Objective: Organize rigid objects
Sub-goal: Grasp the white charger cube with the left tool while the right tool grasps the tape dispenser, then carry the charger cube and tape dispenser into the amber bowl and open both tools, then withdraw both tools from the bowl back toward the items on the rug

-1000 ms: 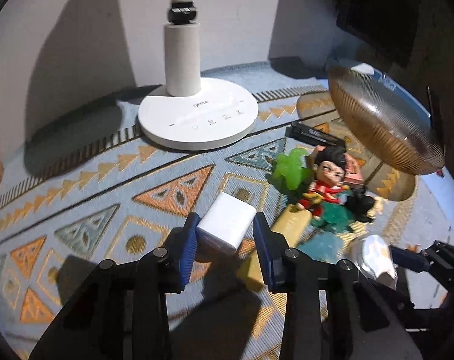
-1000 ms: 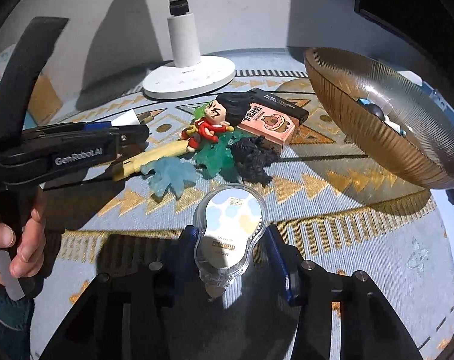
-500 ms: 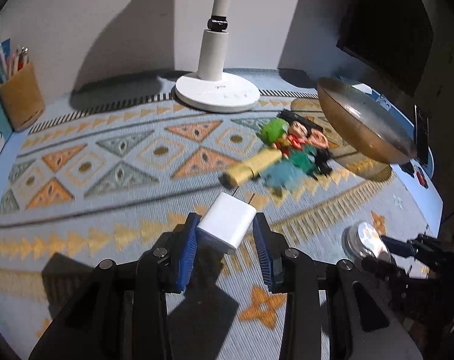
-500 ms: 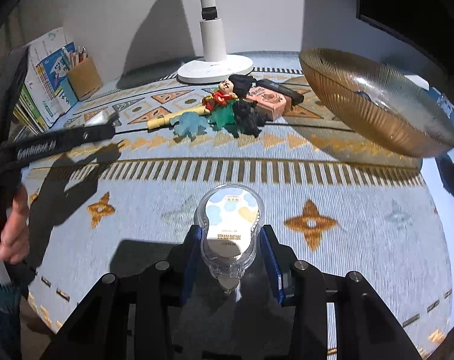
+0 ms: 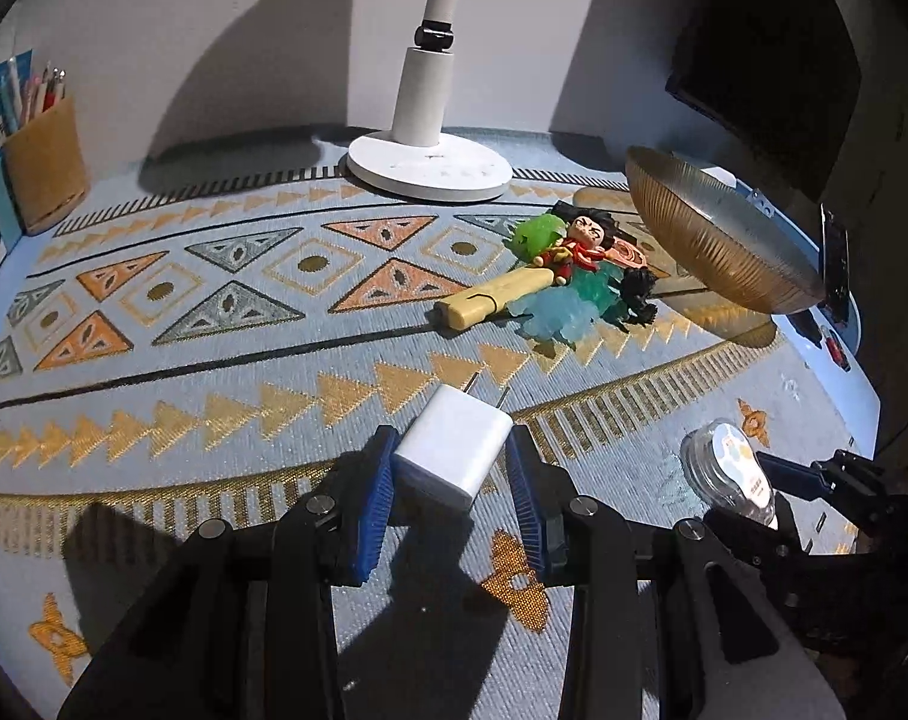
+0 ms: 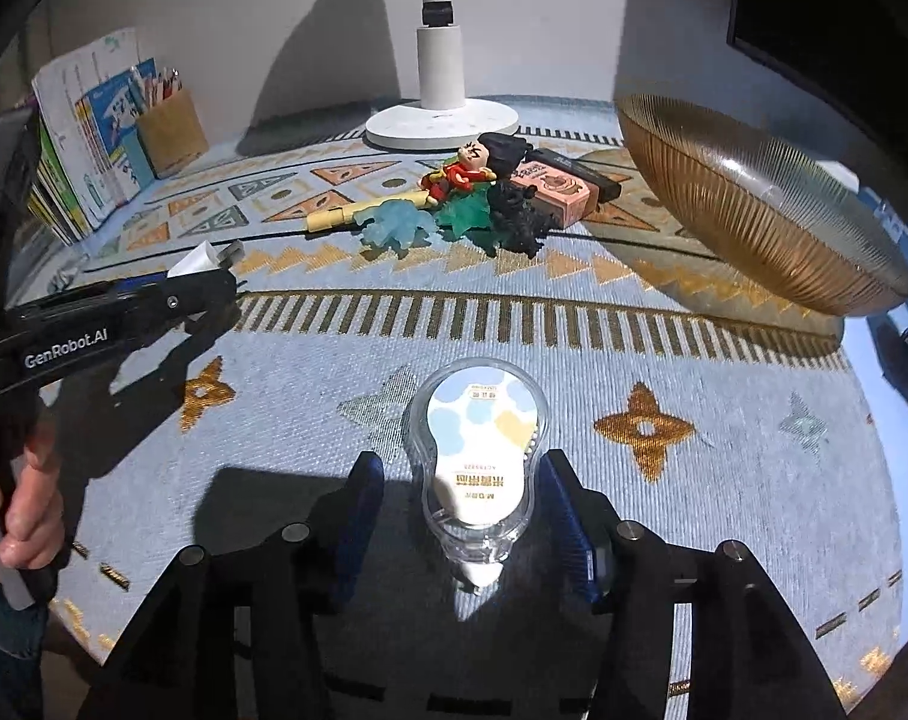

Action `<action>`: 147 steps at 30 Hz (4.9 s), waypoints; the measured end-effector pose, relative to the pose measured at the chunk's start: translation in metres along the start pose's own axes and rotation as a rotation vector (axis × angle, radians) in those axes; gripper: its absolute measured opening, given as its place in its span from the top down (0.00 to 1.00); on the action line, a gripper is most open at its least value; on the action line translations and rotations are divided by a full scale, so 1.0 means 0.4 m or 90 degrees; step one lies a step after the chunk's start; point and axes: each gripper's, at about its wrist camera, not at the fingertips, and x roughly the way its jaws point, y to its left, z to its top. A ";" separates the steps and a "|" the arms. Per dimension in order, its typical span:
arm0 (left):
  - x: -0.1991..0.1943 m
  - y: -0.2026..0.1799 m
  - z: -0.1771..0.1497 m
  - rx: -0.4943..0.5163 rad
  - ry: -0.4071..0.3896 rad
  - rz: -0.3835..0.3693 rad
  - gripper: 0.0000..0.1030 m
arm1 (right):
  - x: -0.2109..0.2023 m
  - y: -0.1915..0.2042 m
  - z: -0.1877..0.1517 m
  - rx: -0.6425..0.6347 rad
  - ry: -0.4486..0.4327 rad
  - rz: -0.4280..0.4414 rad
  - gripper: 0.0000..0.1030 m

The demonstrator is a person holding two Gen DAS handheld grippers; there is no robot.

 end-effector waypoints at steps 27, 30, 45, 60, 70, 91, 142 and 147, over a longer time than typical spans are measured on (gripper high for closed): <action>-0.154 -0.130 0.130 0.052 -0.116 -0.012 0.68 | -0.220 -0.023 0.070 0.022 -0.155 0.069 0.59; -0.196 -0.194 0.211 0.080 -0.156 -0.041 0.68 | -0.308 -0.138 0.119 0.064 -0.212 -0.001 0.59; -0.095 -0.458 0.429 0.116 -0.185 -0.133 0.68 | -0.427 -0.497 0.270 0.215 -0.260 -0.179 0.59; 0.287 -0.547 0.368 0.143 0.000 -0.093 0.68 | -0.098 -0.614 0.268 0.260 -0.056 -0.182 0.59; 0.343 -0.574 0.360 0.156 0.029 -0.085 0.67 | -0.040 -0.608 0.275 0.232 -0.013 -0.226 0.59; -0.267 -0.227 0.346 0.032 -0.226 -0.017 0.35 | -0.364 -0.440 0.252 0.242 -0.200 -0.132 0.27; -0.001 -0.043 0.013 0.009 -0.052 0.166 0.34 | 0.039 -0.024 0.114 0.031 -0.080 -0.062 0.17; -0.002 -0.042 0.013 0.008 -0.054 0.161 0.33 | 0.044 -0.022 0.115 0.031 -0.074 -0.066 0.17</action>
